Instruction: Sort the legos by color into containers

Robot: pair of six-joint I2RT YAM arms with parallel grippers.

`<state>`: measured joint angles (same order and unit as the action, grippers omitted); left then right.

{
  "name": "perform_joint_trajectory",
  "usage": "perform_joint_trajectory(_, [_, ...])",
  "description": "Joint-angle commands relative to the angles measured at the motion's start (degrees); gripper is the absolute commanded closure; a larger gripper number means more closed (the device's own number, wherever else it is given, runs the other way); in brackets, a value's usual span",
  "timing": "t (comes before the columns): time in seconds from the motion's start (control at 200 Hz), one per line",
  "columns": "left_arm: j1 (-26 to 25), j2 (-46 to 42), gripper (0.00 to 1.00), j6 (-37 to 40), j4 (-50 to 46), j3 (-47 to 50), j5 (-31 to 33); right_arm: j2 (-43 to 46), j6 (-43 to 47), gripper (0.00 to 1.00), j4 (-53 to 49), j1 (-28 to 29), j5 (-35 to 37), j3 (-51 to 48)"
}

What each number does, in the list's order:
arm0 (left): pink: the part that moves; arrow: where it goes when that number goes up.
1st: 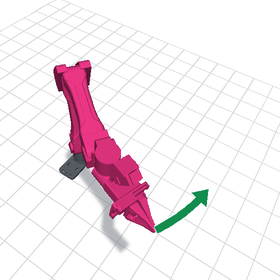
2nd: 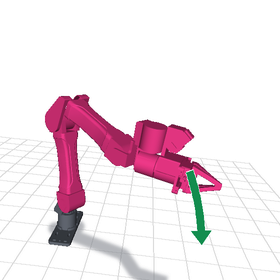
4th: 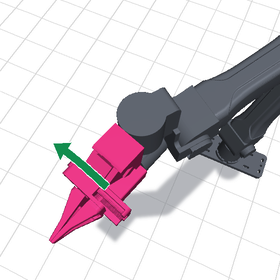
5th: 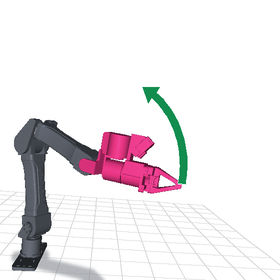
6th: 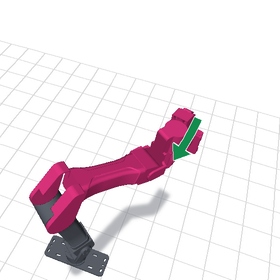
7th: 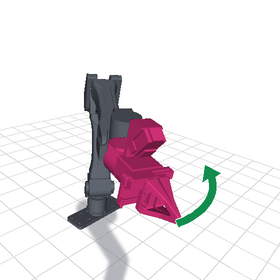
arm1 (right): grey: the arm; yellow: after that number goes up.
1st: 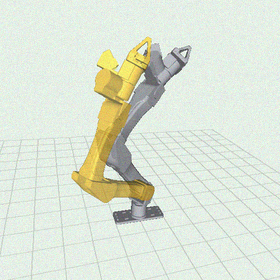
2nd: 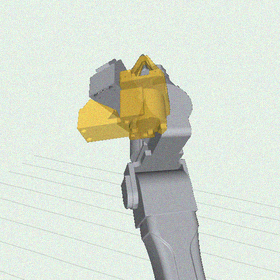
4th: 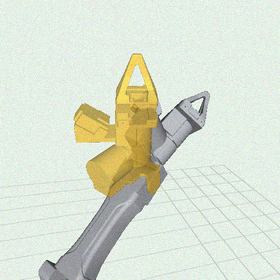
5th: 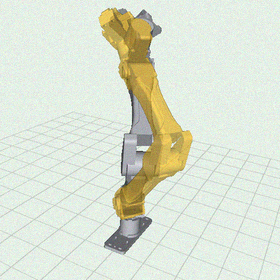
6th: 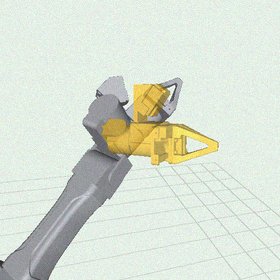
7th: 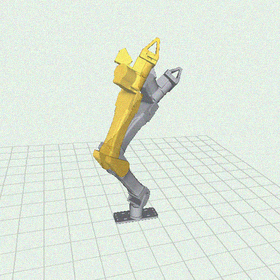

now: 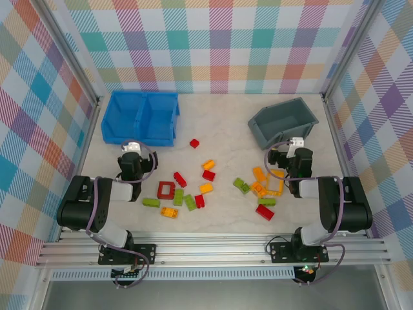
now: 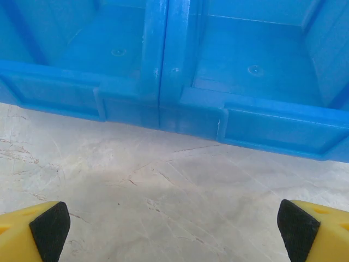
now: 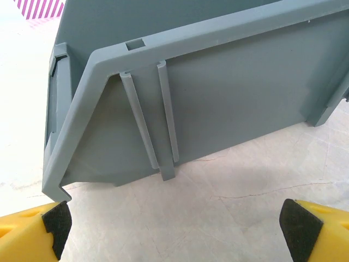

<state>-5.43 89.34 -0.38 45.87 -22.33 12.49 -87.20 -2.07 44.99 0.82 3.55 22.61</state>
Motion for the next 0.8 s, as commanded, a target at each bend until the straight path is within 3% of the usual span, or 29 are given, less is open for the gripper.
perform_joint_trajectory(0.0, [0.7,0.1,0.0,0.2,2.2,-0.7,0.1,-0.2,0.4,0.0,1.3,-0.2,-1.3,1.0])
perform_joint_trajectory(0.63, [0.7,-0.2,0.0,0.3,2.8,-0.4,0.1,-0.2,0.5,0.0,1.4,-0.2,-1.3,0.9])
perform_joint_trajectory(0.685, [0.2,-4.4,0.0,0.7,-0.3,-0.7,0.4,2.2,0.3,0.0,0.2,-0.1,-0.5,0.9])
perform_joint_trajectory(0.795, [-2.9,-20.1,0.0,0.9,-18.0,-4.9,5.6,15.1,-0.8,0.0,-17.8,1.1,4.9,6.1])
